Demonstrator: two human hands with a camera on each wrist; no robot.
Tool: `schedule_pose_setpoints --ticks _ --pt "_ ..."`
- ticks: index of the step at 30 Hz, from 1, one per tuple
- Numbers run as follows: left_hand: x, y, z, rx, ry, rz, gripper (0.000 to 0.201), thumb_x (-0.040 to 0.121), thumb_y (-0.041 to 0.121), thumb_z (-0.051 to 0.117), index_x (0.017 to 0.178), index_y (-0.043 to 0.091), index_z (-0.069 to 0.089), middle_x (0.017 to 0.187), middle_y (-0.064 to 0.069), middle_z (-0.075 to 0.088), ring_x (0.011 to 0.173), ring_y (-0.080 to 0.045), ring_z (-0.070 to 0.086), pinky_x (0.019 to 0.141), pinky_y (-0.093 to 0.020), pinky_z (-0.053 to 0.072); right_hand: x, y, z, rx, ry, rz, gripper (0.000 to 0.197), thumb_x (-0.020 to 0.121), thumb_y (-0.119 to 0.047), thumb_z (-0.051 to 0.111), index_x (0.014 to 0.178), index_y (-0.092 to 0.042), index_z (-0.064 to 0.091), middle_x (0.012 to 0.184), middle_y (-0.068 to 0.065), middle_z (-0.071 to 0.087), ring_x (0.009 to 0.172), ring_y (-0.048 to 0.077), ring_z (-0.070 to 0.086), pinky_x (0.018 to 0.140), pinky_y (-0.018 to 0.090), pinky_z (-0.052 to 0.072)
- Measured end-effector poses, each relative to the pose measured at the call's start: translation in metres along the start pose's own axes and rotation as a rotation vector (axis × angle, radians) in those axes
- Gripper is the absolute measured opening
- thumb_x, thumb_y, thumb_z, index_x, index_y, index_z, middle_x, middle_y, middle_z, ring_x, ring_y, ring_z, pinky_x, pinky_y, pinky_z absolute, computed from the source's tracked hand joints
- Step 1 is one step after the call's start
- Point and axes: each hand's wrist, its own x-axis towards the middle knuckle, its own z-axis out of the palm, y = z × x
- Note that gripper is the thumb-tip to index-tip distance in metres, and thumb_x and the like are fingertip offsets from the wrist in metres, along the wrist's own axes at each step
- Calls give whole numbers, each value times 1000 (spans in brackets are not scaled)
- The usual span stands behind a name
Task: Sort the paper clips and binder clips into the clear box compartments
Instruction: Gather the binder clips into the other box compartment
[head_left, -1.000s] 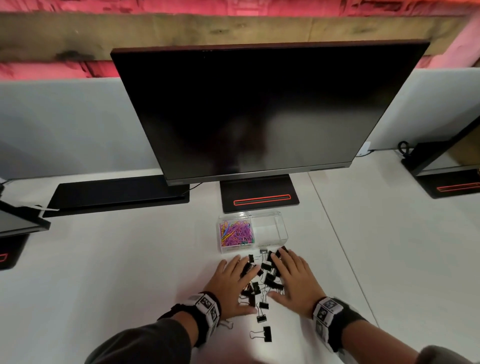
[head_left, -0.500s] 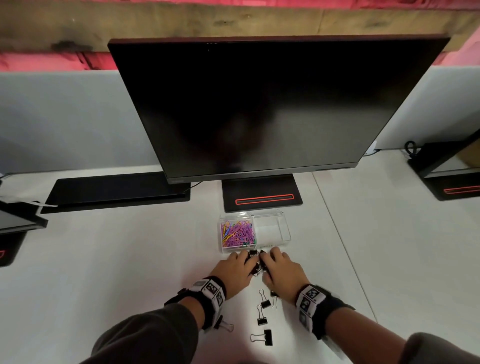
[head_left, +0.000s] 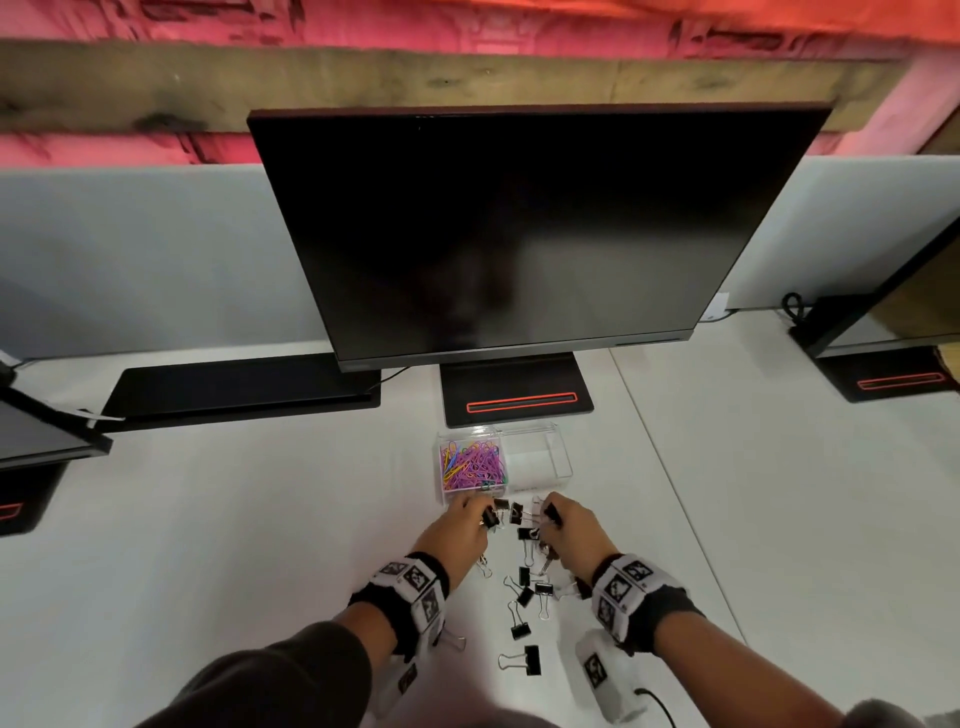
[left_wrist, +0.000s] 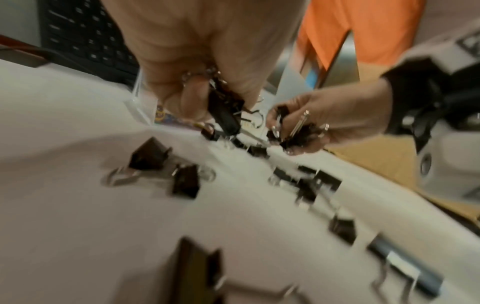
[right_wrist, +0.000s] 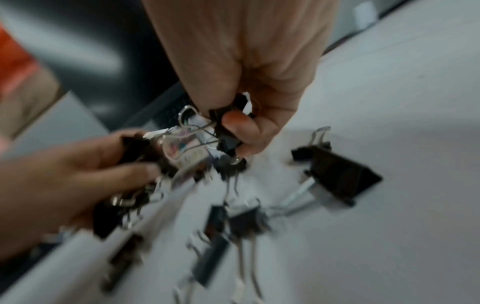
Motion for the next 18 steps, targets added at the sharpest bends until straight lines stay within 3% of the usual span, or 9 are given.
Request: schedule_pose_setpoints --ticks 1,3,6,7,9,13,16,18 --pt "-4 1 -3 -32 15 8 38 96 10 39 134 11 39 135 -9 40 91 -27 58 84 -32 46 -3 1 -4 77 9 28 10 92 -5 40 83 -10 44 66 0 48 52 14 45 37 13 36" --pt "-9 5 -12 -67 50 28 36 97 12 39 133 11 38 133 -9 41 83 -21 54 82 -30 47 -9 0 -18 146 41 27 12 92 -5 41 82 -11 45 64 0 49 49 13 46 33 10 35" --pt "1 22 -34 -88 122 53 34 97 13 41 131 10 40 131 -9 41 87 -23 55 81 -28 48 -1 -15 -45 104 148 -44 17 93 -4 41 78 -11 43 68 5 51 53 18 49 32 9 35" --pt "9 29 -42 -90 147 56 32 97 14 41 129 10 42 129 -9 42 84 -21 53 78 -25 47 8 -21 -54 68 199 -68 15 92 -3 41 78 -10 43 73 8 52 60 22 51 36 10 38" --pt "28 41 -57 -87 197 49 30 97 14 41 126 11 43 125 -10 43 78 -20 53 75 -26 49 26 -36 -67 -18 274 -98 12 91 -3 41 83 -9 47 86 13 51 72 25 52 54 22 45" --pt "61 53 -71 -56 231 -35 30 95 10 41 125 13 42 121 -13 43 86 -35 61 82 -42 53 54 -53 -75 -156 277 -66 18 93 -5 40 106 2 52 109 23 51 92 37 57 82 34 45" --pt "73 55 -68 -73 247 -104 31 95 8 40 125 11 42 121 -15 43 92 -37 60 85 -43 52 59 -55 -72 -181 219 -51 22 92 -3 42 111 2 52 117 23 51 97 38 59 88 37 46" --pt "76 55 -64 -82 240 -112 31 94 7 39 125 11 42 122 -16 42 95 -37 59 84 -42 50 58 -54 -68 -168 127 -65 22 89 1 44 108 1 55 114 23 57 95 37 61 86 39 50"
